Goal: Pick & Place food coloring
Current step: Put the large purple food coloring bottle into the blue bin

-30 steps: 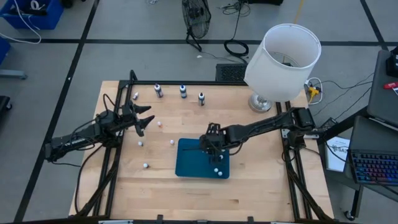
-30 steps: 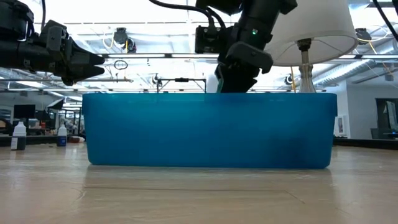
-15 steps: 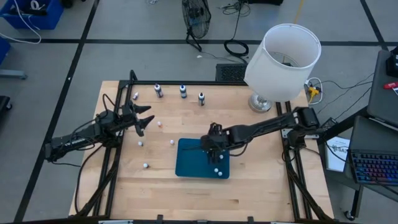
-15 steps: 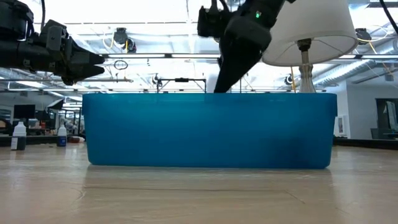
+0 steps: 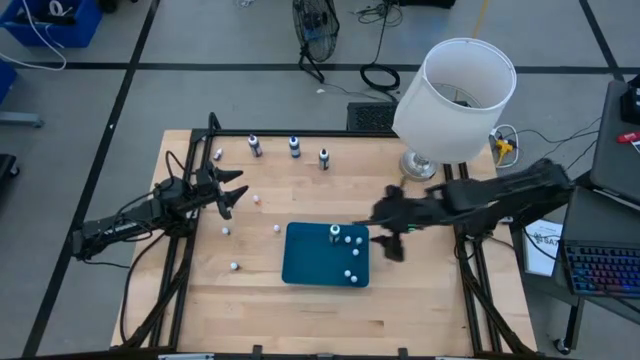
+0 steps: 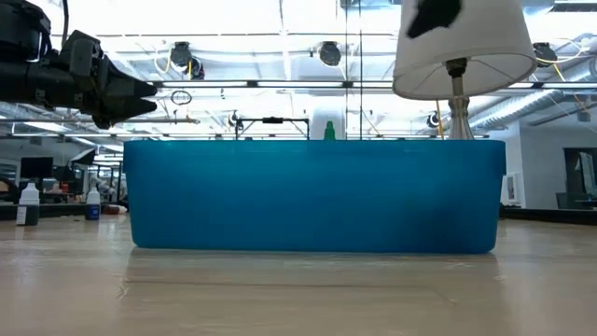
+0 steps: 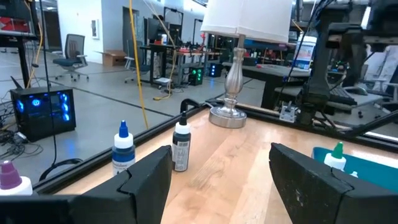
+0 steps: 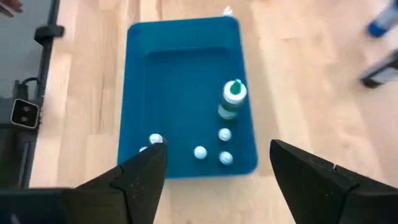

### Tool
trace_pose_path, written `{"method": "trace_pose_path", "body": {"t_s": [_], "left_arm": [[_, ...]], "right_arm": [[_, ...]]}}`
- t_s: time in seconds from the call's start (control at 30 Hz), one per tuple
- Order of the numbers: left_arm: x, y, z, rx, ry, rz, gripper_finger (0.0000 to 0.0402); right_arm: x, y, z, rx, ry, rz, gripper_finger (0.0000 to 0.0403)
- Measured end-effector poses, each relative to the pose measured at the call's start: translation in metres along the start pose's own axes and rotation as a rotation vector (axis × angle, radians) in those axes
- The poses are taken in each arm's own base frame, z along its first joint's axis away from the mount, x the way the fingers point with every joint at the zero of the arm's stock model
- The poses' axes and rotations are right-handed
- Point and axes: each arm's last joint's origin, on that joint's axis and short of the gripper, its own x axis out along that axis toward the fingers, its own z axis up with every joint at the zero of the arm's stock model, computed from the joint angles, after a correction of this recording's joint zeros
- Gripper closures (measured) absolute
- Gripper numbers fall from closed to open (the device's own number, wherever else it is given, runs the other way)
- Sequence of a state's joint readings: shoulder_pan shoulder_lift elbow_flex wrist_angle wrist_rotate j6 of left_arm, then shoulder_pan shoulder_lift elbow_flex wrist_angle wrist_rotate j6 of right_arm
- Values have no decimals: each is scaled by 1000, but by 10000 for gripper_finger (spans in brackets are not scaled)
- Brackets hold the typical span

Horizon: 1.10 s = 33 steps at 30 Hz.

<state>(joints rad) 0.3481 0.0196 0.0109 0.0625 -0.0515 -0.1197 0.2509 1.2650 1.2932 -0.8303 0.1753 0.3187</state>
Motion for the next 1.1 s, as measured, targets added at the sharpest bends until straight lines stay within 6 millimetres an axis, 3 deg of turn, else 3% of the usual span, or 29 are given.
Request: {"method": "trace_pose_path", "body": {"t_s": [0.17, 0.33, 0.43, 0.7, 1.1], "left_arm": [[0, -1, 7, -62, -72, -10, 133], [0, -1, 7, -67, -76, -11, 133], [0, -1, 7, -67, -76, -10, 133], [0, -1, 8, -74, -85, -13, 133], [0, 1, 4, -60, -42, 35, 133]], "right_arm": [[-12, -17, -61, -26, -110, -154, 131], [7, -40, -126, 60, -291, -257, 133], [19, -48, -153, 49, -450, -219, 130], [24, -66, -191, -10, -800, -61, 133], [20, -80, -205, -33, -830, 35, 129]]}}
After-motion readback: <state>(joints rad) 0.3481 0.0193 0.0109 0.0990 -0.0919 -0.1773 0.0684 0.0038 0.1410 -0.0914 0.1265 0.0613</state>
